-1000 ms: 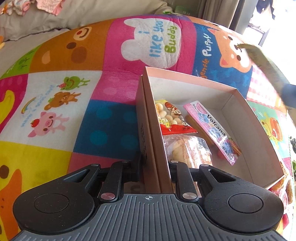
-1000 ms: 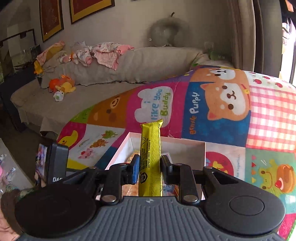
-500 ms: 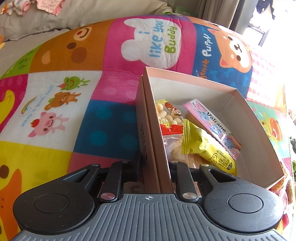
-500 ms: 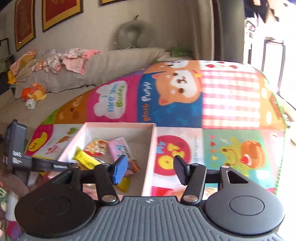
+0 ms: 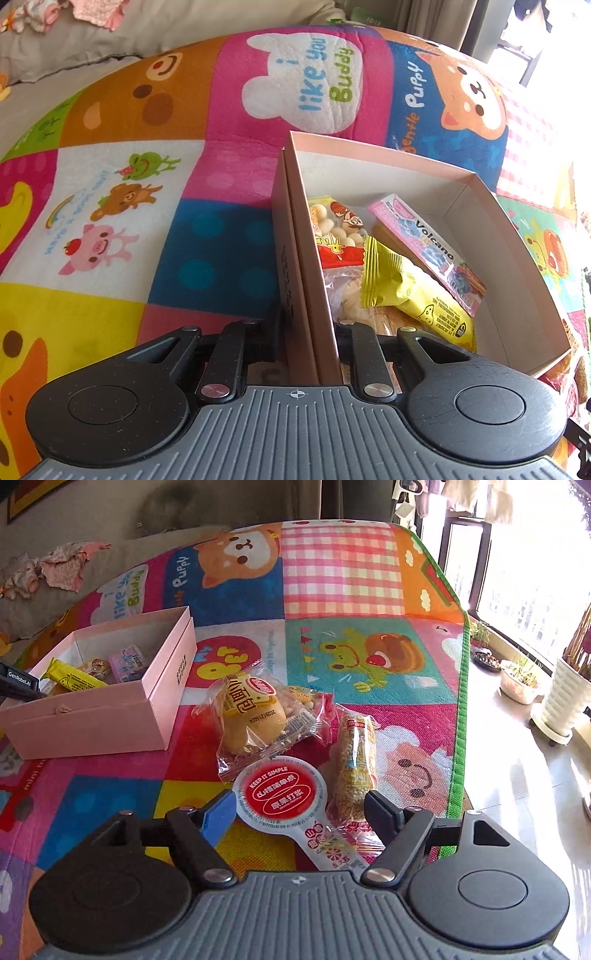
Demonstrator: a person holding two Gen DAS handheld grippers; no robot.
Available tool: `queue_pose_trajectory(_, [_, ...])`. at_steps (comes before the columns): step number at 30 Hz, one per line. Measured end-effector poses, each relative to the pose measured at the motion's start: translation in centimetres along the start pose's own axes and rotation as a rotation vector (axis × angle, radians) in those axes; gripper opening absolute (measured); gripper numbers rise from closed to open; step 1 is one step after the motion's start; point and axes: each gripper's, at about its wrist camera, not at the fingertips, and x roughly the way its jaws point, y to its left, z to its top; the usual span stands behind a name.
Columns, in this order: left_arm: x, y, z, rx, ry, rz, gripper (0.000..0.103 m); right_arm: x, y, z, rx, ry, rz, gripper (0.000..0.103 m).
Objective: Organize objects
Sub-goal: 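Reach for and grasp the red-and-white round lollipop with the right gripper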
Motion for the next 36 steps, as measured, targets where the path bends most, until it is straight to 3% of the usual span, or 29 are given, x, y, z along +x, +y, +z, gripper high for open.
queue_pose_trajectory(6, [0.0,0.0,0.0,-0.001,0.004,0.002,0.020,-0.6,1.2,-0.4,0.012,0.013,0.059,0.082])
queue_pose_trajectory(12, [0.0,0.0,0.0,-0.002,0.003,-0.002,0.020,-1.6,3.1,-0.1,0.024,0.036,0.224,0.082])
queue_pose_trajectory(17, [0.0,0.0,-0.1,-0.005,0.002,-0.003,0.020,-2.0,3.4,0.2,-0.029,-0.012,0.145,0.083])
queue_pose_trajectory(24, [-0.1,0.0,0.0,-0.004,0.003,-0.004,0.020,-0.3,0.7,-0.5,0.020,0.027,-0.008,0.085])
queue_pose_trajectory(36, [-0.1,0.0,-0.1,-0.005,0.003,-0.004,0.020,0.0,0.2,-1.3,0.008,0.060,-0.048,0.093])
